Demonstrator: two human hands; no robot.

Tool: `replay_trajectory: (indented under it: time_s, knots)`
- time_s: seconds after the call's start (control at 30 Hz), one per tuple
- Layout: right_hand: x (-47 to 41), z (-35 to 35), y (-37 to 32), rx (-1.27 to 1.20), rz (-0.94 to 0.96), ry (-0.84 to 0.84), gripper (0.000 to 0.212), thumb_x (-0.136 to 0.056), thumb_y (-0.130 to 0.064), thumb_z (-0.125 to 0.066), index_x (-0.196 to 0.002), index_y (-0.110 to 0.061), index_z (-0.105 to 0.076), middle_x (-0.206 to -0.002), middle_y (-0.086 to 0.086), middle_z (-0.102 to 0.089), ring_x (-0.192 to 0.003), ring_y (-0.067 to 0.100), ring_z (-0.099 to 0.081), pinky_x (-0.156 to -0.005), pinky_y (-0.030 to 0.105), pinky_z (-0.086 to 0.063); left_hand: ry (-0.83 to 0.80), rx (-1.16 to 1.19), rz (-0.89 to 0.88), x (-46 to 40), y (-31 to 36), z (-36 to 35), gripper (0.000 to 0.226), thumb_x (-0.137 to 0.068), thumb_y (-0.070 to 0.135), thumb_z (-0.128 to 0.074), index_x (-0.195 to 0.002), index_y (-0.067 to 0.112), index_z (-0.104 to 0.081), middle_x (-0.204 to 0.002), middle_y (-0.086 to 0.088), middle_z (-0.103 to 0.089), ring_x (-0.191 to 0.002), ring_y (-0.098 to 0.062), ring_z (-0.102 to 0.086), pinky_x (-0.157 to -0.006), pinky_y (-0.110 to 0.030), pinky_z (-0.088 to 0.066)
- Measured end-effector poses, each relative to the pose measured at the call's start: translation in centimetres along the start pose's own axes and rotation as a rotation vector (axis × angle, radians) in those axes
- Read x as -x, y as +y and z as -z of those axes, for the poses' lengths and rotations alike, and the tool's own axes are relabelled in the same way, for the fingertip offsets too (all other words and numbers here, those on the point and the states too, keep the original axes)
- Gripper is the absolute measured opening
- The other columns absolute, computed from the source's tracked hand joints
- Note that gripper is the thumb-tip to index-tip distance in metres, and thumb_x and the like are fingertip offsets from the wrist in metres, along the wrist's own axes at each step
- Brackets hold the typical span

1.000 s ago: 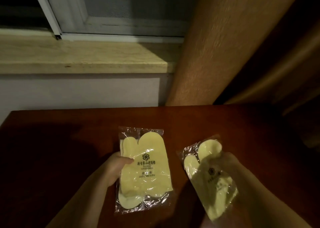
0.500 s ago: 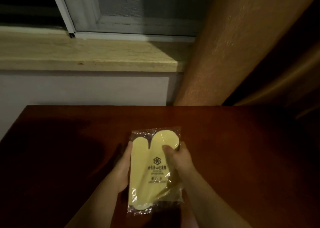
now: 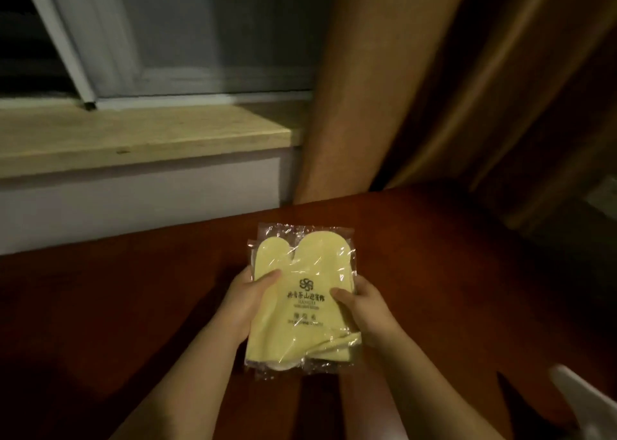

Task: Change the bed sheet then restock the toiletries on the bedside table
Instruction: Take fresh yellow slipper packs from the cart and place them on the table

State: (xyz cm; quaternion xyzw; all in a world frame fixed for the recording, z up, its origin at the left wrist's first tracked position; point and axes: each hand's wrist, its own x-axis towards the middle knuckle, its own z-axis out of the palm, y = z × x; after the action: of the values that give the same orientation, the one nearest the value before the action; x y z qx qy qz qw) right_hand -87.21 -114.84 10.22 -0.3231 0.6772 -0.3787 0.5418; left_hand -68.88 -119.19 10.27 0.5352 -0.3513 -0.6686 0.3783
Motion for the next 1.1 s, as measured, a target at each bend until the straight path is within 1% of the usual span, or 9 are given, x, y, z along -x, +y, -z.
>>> replay_trajectory:
  time_s: [0.13, 0.27, 0.37, 0.47, 0.63, 0.73, 0.87, 1.0, 1.1]
  knots:
    - [8.5, 1.7, 1.0, -0.172, 0.104, 0.316, 0.026, -0.094, -0.009, -0.051, -0.12, -0.014, -0.053, -0.102, 0.005, -0.065, -0.086, 0.022, -0.067, -0.071, 0.035, -0.057, -0.273, -0.129, -0.071, 4.1, 0.5, -2.2, 0.05, -0.091, 0.012, -0.059, -0.135, 0.026, -0.04, -0.115, -0.008, -0.064, -0.096, -0.026, -0.065, -0.08, -0.042, -0.053]
    - [20.6, 4.1, 5.0, -0.132, 0.235, 0.688, 0.07, -0.091, -0.007, -0.055, -0.142, -0.043, -0.025, -0.131, -0.001, -0.049, -0.112, 0.026, -0.057, -0.091, 0.049, -0.051, -0.577, -0.389, -0.227, 12.4, -1.6, -5.9, 0.095, -0.089, -0.001, -0.058, -0.145, 0.049, -0.001, -0.132, -0.001, -0.049, -0.113, -0.024, -0.057, -0.085, -0.041, -0.052]
    - [31.4, 5.8, 8.1, -0.062, 0.296, 0.879, 0.091, -0.088, -0.008, -0.062, -0.138, -0.059, -0.006, -0.149, 0.005, -0.033, -0.13, 0.028, -0.042, -0.102, 0.053, -0.041, -0.828, -0.407, -0.316, 20.5, -3.5, -9.9, 0.078, -0.093, -0.001, -0.051, -0.141, 0.052, -0.02, -0.129, 0.006, -0.046, -0.103, -0.018, -0.059, -0.078, -0.04, -0.056]
    - [43.4, 6.9, 12.2, -0.143, 0.344, 1.05, 0.078, -0.086, 0.001, -0.06, -0.127, -0.059, -0.032, -0.147, 0.004, -0.036, -0.124, 0.021, -0.046, -0.1, 0.047, -0.045, -1.085, -0.377, -0.279, 30.6, -6.0, -13.9, 0.053, -0.094, -0.003, -0.045, -0.121, 0.041, -0.051, -0.118, 0.006, -0.048, -0.09, -0.014, -0.06, -0.075, -0.04, -0.057]
    - [64.4, 4.9, 21.3, -0.389, 0.278, 1.477, 0.08, -0.087, 0.005, -0.054, -0.147, -0.036, -0.018, -0.119, 0.005, -0.057, -0.099, 0.022, -0.063, -0.082, 0.043, -0.056, -1.43, -0.302, -0.138, 50.2, -13.1, -17.3, 0.077, -0.089, 0.001, -0.056, -0.148, 0.031, -0.017, -0.1, 0.002, -0.059, -0.083, -0.015, -0.064, -0.065, -0.031, -0.054]
    - [77.8, 1.9, 27.2, -0.399, 0.157, 1.653, 0.048, -0.088, 0.005, -0.054, -0.127, -0.019, -0.044, -0.116, 0.01, -0.062, -0.09, 0.019, -0.064, -0.075, 0.034, -0.056, -1.7, -0.324, 0.147, 62.9, -18.8, -16.9, 0.046, -0.087, 0.008, -0.057, -0.131, 0.002, -0.045, -0.087, -0.008, -0.067, -0.065, -0.016, -0.069, -0.052, -0.025, -0.053]
    - [95.8, -4.0, 34.7, -0.347, -0.116, 1.93, 0.038, -0.088, -0.006, -0.059, -0.12, -0.024, -0.052, -0.108, 0.0, -0.063, -0.091, 0.015, -0.062, -0.079, 0.035, -0.054, -1.984, -0.502, 0.529, 81.0, -28.2, -14.0, 0.031, -0.082, 0.02, -0.058, -0.109, 0.006, -0.057, -0.08, -0.009, -0.072, -0.068, -0.023, -0.07, -0.057, -0.032, -0.057]
    - [110.7, -9.5, 41.5, -0.386, -0.433, 1.95, 0.04, -0.089, -0.018, -0.06, -0.125, -0.026, -0.048, -0.118, 0.0, -0.06, -0.103, 0.019, -0.06, -0.089, 0.04, -0.052, -2.099, -0.681, 0.453, 97.2, -36.0, -10.7, 0.019, -0.09, 0.012, -0.056, -0.109, 0.012, -0.057, -0.093, -0.012, -0.069, -0.078, -0.028, -0.068, -0.062, -0.038, -0.054]
    - [118.0, -10.1, 45.8, -0.52, -0.471, 1.98, 0.047, -0.085, -0.031, -0.065, -0.128, -0.021, -0.048, -0.12, -0.001, -0.06, -0.106, 0.02, -0.058, -0.087, 0.038, -0.051, -2.17, -0.682, 0.423, 106.1, -39.9, -10.4, 0.026, -0.088, 0.008, -0.06, -0.113, 0.012, -0.058, -0.102, -0.015, -0.068, -0.087, -0.031, -0.067, -0.074, -0.045, -0.054]
